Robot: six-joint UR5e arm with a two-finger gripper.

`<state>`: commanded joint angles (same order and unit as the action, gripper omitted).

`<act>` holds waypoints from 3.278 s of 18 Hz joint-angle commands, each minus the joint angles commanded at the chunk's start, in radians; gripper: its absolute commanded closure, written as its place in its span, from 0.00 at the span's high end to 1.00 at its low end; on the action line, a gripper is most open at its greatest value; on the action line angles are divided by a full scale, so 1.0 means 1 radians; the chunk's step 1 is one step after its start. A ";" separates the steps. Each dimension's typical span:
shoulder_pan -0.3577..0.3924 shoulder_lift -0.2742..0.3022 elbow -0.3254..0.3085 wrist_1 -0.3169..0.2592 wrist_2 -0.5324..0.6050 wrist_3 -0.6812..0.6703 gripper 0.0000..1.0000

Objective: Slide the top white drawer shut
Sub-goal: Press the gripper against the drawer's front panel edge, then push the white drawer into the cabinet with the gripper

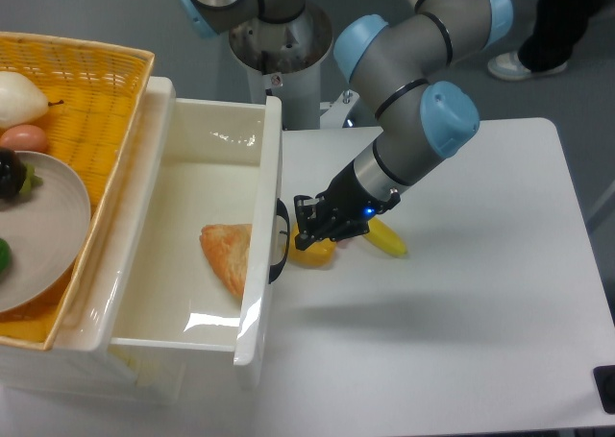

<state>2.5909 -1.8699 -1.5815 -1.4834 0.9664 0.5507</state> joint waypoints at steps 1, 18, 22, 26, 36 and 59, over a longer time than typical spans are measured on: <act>-0.002 0.002 0.000 0.000 0.000 0.000 0.10; -0.054 0.017 0.000 -0.008 0.000 -0.011 0.11; -0.067 0.018 0.000 -0.009 0.000 -0.011 0.11; -0.083 0.028 -0.002 -0.009 0.000 -0.011 0.11; -0.130 0.028 -0.005 -0.003 0.002 -0.035 0.11; -0.230 0.018 0.012 0.035 0.011 -0.156 0.12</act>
<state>2.3608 -1.8515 -1.5693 -1.4481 0.9771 0.3943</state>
